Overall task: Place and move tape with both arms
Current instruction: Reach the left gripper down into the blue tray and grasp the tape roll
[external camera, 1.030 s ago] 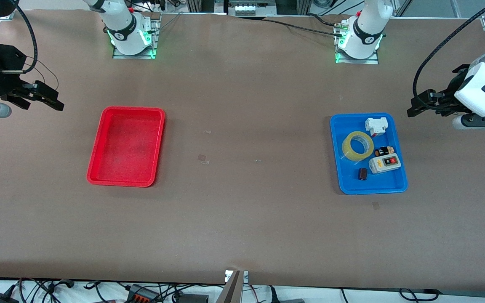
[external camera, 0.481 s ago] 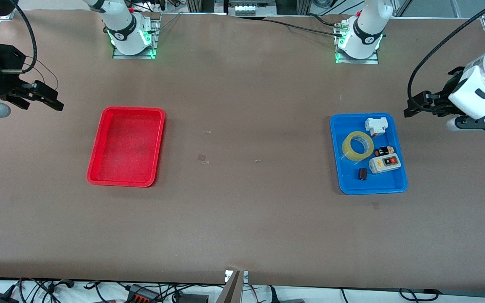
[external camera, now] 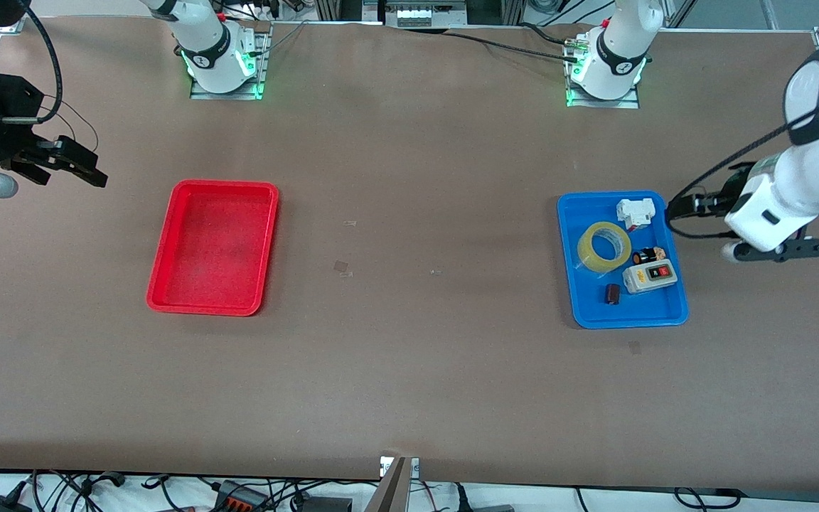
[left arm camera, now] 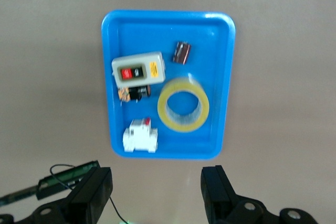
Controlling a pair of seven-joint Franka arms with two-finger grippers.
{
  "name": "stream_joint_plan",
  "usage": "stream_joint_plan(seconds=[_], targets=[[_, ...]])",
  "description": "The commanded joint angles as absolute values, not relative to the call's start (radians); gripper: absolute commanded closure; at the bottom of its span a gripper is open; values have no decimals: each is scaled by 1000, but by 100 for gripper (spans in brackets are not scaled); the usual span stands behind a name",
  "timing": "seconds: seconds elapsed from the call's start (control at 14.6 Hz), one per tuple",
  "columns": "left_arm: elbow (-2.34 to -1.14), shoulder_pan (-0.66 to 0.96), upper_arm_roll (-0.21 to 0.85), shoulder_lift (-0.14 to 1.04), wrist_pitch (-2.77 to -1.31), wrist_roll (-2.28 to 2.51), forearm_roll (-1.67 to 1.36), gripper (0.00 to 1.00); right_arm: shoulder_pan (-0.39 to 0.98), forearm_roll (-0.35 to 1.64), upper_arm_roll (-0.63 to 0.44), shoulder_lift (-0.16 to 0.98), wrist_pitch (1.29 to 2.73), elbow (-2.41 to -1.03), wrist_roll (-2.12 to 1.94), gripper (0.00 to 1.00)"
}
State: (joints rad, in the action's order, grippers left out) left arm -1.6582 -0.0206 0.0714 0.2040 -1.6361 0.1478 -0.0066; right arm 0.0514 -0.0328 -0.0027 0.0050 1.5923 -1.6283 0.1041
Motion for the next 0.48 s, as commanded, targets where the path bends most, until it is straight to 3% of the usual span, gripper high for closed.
stream_joint_plan(seconds=[0.0, 0.41], targets=[[-1806, -25, 75, 181, -1786, 158, 11, 0, 51, -20, -2, -6, 1582, -1624, 110, 2], [-2158, -46, 75, 137, -2182, 156, 11, 0, 51, -20, -2, -6, 1580, -1626, 110, 2]])
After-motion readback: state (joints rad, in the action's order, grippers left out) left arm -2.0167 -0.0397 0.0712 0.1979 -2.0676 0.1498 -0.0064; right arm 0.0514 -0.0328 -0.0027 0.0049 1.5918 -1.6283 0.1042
